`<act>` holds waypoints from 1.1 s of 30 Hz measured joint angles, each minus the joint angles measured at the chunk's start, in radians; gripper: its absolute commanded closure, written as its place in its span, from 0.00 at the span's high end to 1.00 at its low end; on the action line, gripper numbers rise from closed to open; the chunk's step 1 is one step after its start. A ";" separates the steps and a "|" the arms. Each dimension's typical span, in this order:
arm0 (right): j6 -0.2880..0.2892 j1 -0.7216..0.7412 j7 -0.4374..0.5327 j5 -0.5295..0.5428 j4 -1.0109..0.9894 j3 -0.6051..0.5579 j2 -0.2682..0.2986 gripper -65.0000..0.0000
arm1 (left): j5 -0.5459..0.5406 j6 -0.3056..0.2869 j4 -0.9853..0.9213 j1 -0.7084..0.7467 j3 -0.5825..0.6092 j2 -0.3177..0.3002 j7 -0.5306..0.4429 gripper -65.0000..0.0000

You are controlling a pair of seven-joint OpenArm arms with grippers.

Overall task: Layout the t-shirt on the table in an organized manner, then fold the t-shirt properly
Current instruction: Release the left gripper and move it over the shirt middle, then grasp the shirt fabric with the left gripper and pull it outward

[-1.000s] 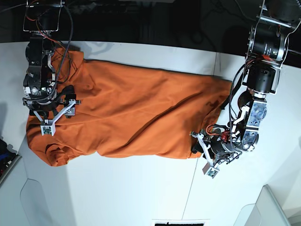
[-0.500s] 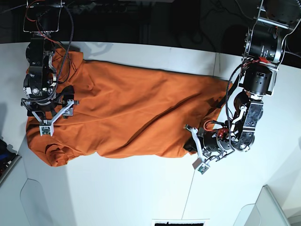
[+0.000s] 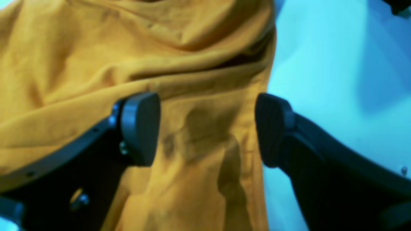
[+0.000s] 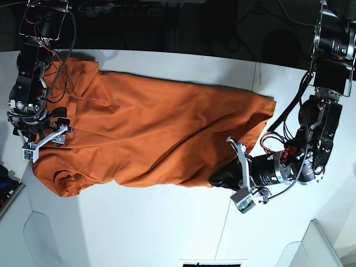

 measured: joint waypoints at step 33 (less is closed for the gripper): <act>0.045 -0.014 0.005 0.063 -0.002 0.000 -0.008 0.69 | -0.224 0.000 0.211 0.343 -0.245 0.064 0.049 0.57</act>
